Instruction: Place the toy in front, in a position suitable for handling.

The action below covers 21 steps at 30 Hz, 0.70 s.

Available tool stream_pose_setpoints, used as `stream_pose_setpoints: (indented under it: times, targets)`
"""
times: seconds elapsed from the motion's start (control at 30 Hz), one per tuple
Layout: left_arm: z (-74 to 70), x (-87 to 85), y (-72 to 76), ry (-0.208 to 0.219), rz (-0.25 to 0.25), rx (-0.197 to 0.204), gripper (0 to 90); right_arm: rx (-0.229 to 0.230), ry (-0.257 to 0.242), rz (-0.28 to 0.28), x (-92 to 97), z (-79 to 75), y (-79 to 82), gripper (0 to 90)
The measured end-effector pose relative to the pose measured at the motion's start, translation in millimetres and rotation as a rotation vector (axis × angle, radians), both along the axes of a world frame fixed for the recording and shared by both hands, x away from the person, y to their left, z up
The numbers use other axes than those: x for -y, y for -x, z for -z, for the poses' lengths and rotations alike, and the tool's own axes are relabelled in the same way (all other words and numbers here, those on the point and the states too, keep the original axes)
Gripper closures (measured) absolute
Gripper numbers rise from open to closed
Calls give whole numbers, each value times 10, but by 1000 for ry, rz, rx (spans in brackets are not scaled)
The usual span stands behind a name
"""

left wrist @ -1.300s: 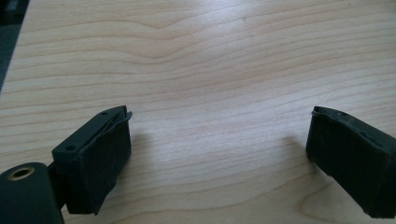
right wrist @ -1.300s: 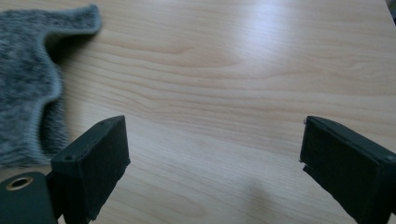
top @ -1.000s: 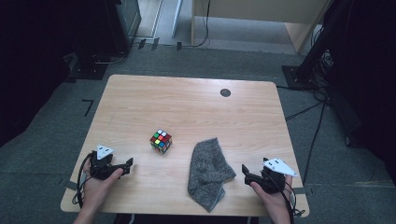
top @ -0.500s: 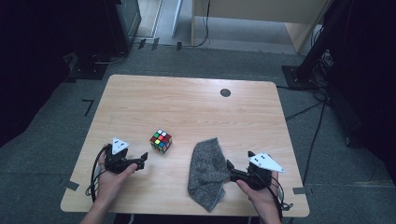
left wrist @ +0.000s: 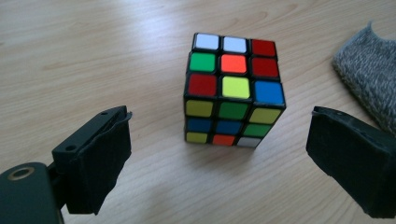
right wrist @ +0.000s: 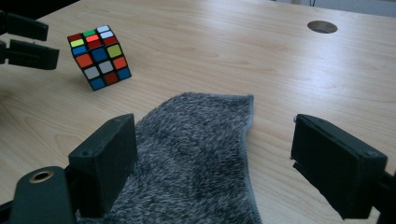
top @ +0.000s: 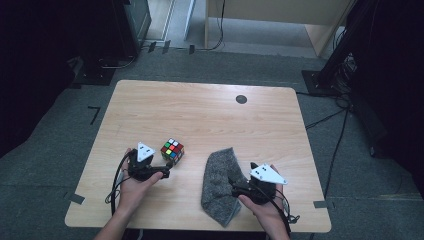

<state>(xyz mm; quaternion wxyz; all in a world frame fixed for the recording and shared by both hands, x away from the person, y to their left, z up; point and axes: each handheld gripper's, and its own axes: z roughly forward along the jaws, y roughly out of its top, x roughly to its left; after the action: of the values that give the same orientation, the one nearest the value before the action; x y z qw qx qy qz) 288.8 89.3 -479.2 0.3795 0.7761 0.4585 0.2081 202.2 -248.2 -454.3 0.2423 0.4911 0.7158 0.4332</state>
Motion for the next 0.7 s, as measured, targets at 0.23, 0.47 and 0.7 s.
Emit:
stream_pose_setpoints:
  times: [0.23,0.47,0.7]
  targets:
    - [-1,165,-100,37,-34,15,68,-24,-21,35,-69,114,-36,147]
    - [78,255,-133,21,-13,4,68,-32,-7,4,-149,176,-19,148]
    - [140,319,-177,-7,-6,13,70,-66,62,-52,-269,258,71,163]
